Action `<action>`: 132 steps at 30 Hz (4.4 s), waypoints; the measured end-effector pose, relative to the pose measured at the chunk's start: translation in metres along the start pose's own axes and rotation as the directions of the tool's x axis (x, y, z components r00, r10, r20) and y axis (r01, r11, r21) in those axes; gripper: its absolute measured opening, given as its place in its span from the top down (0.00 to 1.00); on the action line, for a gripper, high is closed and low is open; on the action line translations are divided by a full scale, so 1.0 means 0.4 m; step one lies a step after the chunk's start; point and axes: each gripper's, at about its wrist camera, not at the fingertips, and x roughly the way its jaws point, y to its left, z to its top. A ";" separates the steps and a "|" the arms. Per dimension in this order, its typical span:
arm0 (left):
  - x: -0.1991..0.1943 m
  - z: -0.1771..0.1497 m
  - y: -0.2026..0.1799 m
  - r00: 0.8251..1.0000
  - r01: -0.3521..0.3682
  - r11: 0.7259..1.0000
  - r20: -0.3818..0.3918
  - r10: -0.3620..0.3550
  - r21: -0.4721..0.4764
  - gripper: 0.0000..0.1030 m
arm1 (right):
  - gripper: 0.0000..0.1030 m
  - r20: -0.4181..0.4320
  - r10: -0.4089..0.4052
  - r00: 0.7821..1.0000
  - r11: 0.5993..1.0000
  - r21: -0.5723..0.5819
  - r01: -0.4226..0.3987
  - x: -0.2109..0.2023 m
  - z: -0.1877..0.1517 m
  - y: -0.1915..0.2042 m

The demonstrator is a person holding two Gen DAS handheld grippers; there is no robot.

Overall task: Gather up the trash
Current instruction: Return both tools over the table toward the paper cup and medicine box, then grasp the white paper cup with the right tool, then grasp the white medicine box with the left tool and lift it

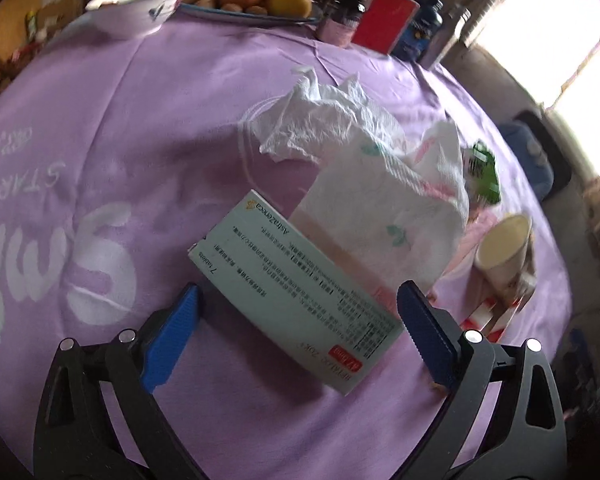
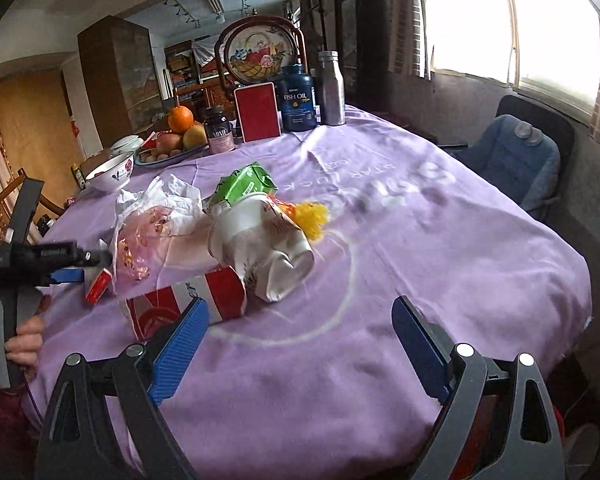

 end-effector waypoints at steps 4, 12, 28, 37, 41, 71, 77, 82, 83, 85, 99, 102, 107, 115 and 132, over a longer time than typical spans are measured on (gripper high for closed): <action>-0.025 -0.025 0.035 0.974 -0.216 0.976 0.073 0.213 0.035 0.09 | 0.11 -0.012 -0.016 1.000 1.000 -0.006 0.015 0.042 0.016 0.008; -0.026 -0.025 0.075 0.992 -0.120 0.993 0.040 0.121 -0.020 0.09 | 0.12 -0.073 -0.003 0.997 0.998 0.056 0.007 0.162 0.066 -0.017; -0.008 -0.029 0.043 0.993 -0.119 0.992 0.019 0.118 0.037 0.07 | 0.57 -0.125 0.124 0.984 0.987 0.114 -0.110 0.245 0.085 0.035; -0.020 -0.024 0.047 0.998 -0.056 0.998 0.040 0.055 0.024 0.11 | 0.57 -0.040 0.099 0.994 0.990 0.100 -0.094 0.144 0.064 0.018; 0.000 -0.027 0.021 0.992 -0.122 0.990 0.026 0.121 0.068 0.11 | 0.57 -0.038 0.110 0.993 0.987 0.124 -0.105 0.133 0.051 0.002; -0.215 -0.087 -0.124 0.934 0.049 0.979 0.338 -0.115 0.196 0.68 | 0.59 0.119 0.038 0.992 0.964 0.256 -0.067 -0.058 0.000 -0.142; -0.170 -0.099 -0.182 0.952 -0.010 0.976 0.300 -0.058 0.220 0.64 | 0.59 0.106 0.057 0.993 0.963 0.258 -0.082 -0.060 -0.023 -0.152; -0.094 -0.134 -0.173 0.981 -0.003 0.982 0.192 -0.034 0.188 0.33 | 0.59 0.113 0.059 0.992 0.973 0.216 -0.083 -0.071 -0.038 -0.134; -0.086 -0.145 -0.177 0.983 -0.008 0.983 0.184 -0.026 0.184 0.23 | 0.59 0.116 0.062 0.991 0.973 0.215 -0.086 -0.070 -0.039 -0.133; -0.070 -0.154 -0.193 0.986 -0.034 0.981 0.165 0.002 0.191 0.18 | 0.59 0.119 0.066 0.991 0.972 0.218 -0.091 -0.070 -0.040 -0.133; -0.015 -0.103 -0.173 0.983 -0.172 0.977 0.092 0.161 0.128 0.40 | 0.59 0.110 0.093 0.990 0.971 0.209 -0.114 -0.065 -0.038 -0.130; -0.053 -0.116 -0.147 0.994 -0.083 0.987 0.088 0.072 0.136 0.59 | 0.59 0.111 0.099 0.989 0.969 0.217 -0.121 -0.062 -0.039 -0.134; -0.085 -0.147 -0.164 0.994 -0.057 0.978 0.099 0.037 0.203 0.68 | 0.59 0.105 0.102 0.989 0.971 0.205 -0.122 -0.058 -0.039 -0.131; -0.022 -0.175 -0.196 0.977 -0.210 0.948 0.091 0.194 0.238 0.33 | 0.58 0.054 0.125 0.991 0.975 0.181 -0.133 -0.028 -0.051 -0.103; -0.112 -0.168 -0.222 0.981 -0.121 0.958 0.182 0.075 0.260 0.49 | 0.60 0.079 0.143 0.987 0.967 0.204 -0.156 -0.030 -0.060 -0.097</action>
